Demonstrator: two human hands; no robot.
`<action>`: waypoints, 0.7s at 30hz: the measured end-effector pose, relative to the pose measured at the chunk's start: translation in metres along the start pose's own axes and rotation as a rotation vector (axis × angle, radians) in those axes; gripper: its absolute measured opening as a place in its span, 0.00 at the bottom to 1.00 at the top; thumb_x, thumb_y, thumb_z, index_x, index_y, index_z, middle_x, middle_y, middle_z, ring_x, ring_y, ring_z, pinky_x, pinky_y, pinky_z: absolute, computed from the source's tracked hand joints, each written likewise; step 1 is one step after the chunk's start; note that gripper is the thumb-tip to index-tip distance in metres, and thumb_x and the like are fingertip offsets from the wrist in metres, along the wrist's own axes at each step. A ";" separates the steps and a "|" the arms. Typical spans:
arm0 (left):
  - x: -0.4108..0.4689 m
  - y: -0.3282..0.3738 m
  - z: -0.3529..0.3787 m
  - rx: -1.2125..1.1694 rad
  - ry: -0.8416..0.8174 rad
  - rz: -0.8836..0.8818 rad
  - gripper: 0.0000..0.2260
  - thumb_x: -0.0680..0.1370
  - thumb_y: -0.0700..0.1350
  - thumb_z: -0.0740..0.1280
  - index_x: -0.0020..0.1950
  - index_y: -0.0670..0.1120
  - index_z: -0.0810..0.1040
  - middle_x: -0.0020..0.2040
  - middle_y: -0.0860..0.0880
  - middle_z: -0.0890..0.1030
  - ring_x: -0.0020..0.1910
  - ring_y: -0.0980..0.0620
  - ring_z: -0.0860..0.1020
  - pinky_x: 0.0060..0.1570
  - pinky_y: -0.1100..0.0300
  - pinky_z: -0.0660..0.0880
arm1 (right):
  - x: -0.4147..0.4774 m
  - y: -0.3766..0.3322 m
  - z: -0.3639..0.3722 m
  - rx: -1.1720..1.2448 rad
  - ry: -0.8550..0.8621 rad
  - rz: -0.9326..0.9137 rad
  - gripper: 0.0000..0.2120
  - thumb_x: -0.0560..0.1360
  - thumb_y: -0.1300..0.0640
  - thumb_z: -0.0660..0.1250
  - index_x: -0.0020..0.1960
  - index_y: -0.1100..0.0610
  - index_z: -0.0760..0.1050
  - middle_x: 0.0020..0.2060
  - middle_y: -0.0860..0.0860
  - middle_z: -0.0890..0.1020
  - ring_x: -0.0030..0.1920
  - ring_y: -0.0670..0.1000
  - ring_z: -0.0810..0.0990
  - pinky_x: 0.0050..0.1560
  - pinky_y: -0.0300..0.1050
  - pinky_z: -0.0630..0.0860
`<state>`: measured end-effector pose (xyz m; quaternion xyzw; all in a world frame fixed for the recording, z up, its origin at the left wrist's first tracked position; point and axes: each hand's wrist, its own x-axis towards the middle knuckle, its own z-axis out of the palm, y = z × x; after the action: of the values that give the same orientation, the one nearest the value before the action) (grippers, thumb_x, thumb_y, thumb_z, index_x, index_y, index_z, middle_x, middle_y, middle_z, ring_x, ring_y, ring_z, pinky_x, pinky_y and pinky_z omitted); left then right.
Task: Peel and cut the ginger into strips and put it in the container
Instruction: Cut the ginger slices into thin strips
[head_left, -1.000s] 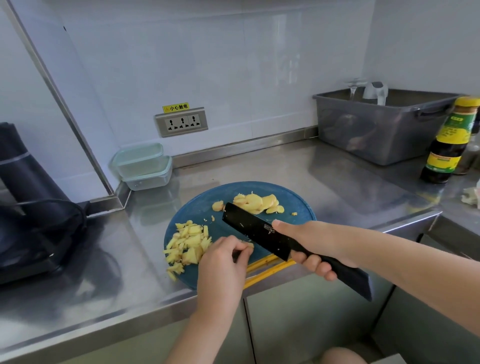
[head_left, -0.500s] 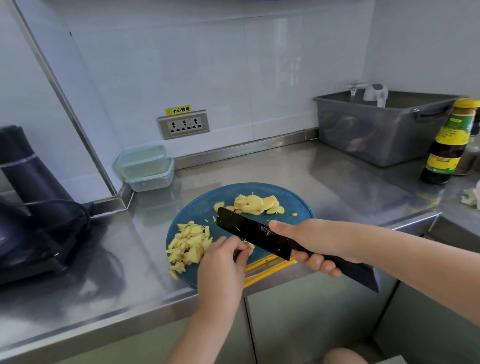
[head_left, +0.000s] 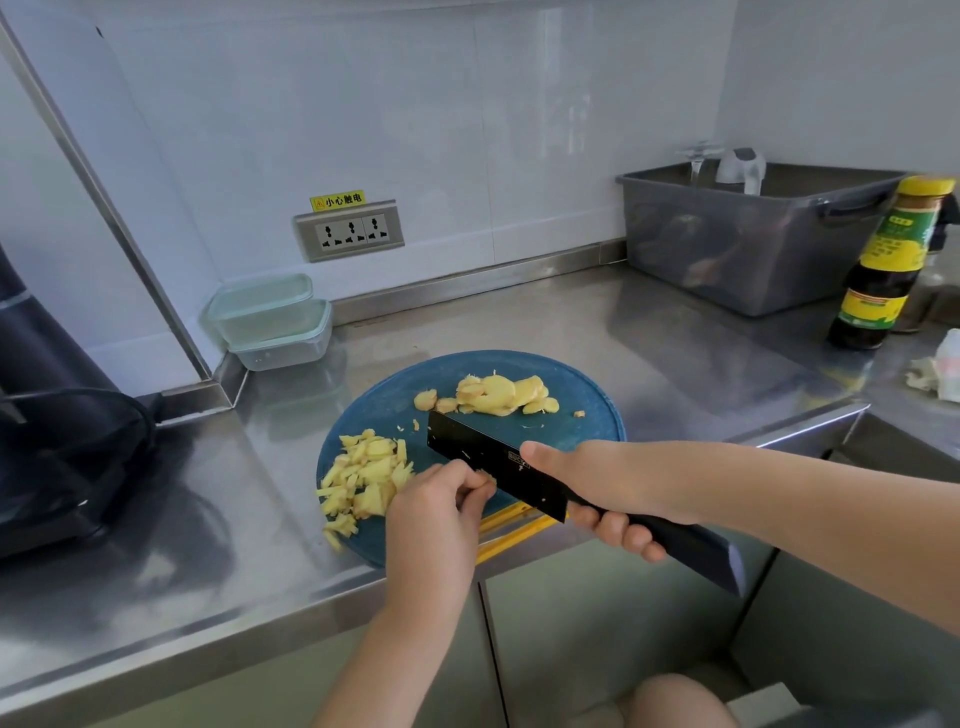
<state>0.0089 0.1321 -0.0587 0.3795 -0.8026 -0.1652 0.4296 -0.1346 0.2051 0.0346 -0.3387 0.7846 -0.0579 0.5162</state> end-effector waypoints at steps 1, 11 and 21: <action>0.000 0.000 0.000 -0.005 0.000 -0.005 0.06 0.70 0.37 0.75 0.35 0.46 0.81 0.32 0.55 0.79 0.32 0.57 0.77 0.32 0.55 0.76 | 0.001 -0.002 0.002 -0.019 0.031 0.006 0.33 0.73 0.26 0.43 0.31 0.54 0.60 0.18 0.48 0.62 0.16 0.47 0.61 0.22 0.34 0.62; -0.004 0.001 -0.002 0.009 -0.006 0.004 0.05 0.71 0.36 0.74 0.37 0.45 0.82 0.34 0.54 0.80 0.34 0.57 0.76 0.34 0.65 0.72 | 0.012 -0.004 0.000 0.145 0.120 -0.282 0.27 0.79 0.35 0.53 0.37 0.57 0.70 0.22 0.50 0.70 0.18 0.48 0.67 0.22 0.37 0.65; -0.006 0.005 -0.002 0.006 0.026 -0.038 0.04 0.71 0.39 0.74 0.37 0.45 0.82 0.34 0.54 0.80 0.34 0.58 0.77 0.34 0.70 0.71 | -0.001 0.002 -0.015 0.189 0.045 -0.113 0.32 0.72 0.26 0.52 0.28 0.54 0.64 0.20 0.47 0.65 0.17 0.46 0.63 0.20 0.33 0.63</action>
<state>0.0108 0.1399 -0.0582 0.3981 -0.7899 -0.1660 0.4359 -0.1483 0.2032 0.0417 -0.3308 0.7665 -0.1681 0.5241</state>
